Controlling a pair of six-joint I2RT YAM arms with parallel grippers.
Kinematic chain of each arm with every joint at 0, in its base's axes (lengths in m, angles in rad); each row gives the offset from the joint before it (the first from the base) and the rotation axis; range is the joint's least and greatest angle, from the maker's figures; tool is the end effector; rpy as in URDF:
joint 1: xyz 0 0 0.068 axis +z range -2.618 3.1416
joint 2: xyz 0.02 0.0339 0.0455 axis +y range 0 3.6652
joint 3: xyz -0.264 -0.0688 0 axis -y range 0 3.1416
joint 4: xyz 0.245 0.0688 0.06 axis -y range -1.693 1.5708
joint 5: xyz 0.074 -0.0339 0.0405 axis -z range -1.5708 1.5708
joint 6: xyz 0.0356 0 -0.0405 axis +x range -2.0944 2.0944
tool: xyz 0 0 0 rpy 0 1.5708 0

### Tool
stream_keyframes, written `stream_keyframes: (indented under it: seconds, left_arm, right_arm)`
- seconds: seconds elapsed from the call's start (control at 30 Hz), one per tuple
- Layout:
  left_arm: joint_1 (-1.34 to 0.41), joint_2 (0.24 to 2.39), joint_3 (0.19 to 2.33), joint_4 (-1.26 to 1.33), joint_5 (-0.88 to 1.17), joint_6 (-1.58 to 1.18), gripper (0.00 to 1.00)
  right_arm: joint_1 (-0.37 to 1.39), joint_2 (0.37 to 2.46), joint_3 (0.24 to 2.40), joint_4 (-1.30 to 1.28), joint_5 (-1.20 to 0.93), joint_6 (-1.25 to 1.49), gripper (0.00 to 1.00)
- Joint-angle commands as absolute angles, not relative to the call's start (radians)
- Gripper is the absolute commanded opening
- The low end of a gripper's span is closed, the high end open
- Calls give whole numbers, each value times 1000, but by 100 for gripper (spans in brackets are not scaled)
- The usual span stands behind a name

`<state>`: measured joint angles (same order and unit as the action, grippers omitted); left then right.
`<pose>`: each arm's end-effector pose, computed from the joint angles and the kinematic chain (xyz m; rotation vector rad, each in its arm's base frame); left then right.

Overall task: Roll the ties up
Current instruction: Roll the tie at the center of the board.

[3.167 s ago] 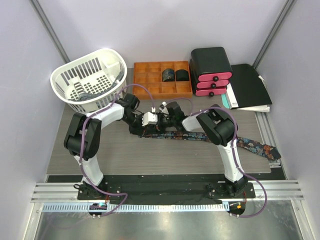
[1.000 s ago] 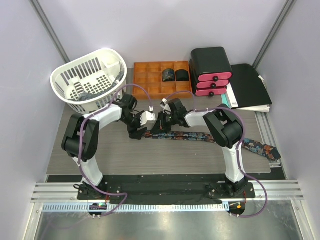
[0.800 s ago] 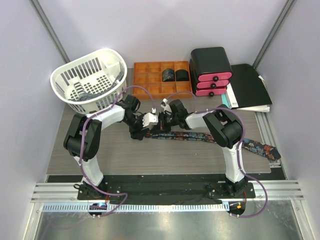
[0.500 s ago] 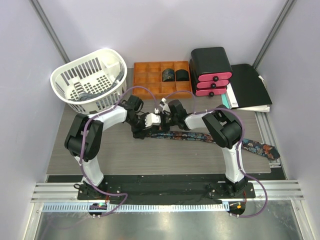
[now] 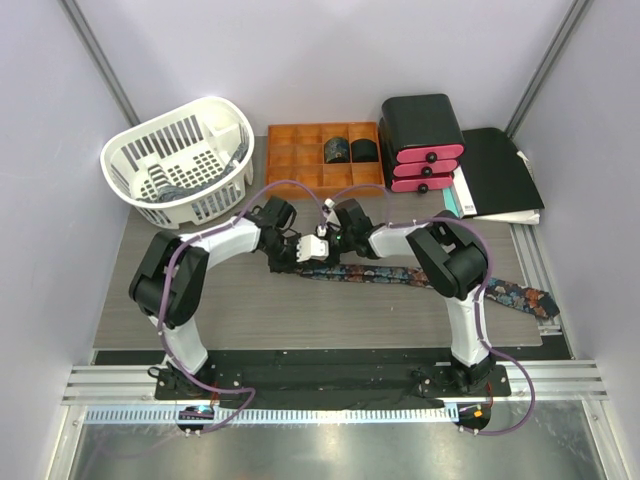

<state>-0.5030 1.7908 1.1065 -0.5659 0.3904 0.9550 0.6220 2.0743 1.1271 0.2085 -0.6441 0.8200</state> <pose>0.2905 -0.1753 0.1613 1.8723 1.9662 -0.4246 0.3248 0.2591 0.1119 -0.1230 2.5945 1.3935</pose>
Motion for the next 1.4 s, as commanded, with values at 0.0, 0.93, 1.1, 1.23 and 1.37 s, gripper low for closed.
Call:
stream_keyframes:
  seconds: [0.0, 0.93, 1.1, 1.23, 1.37]
  left_arm:
    - [-497, 1760, 1039, -594, 322, 959, 17]
    - [-499, 1775, 1039, -578, 287, 900, 15]
    - [-499, 1776, 1040, -578, 278, 893, 14]
    - [-497, 1778, 1046, -581, 278, 882, 14]
    - [-497, 1781, 1049, -586, 275, 867, 14]
  right_arm:
    - [627, 2020, 1177, 115, -649, 813, 13]
    - [528, 1987, 1308, -477, -695, 164, 24]
    - [519, 1861, 1296, -515, -606, -44, 61]
    - [518, 1770, 1229, -512, -520, -315, 77]
    - [520, 1710, 1143, -509, -460, -514, 80]
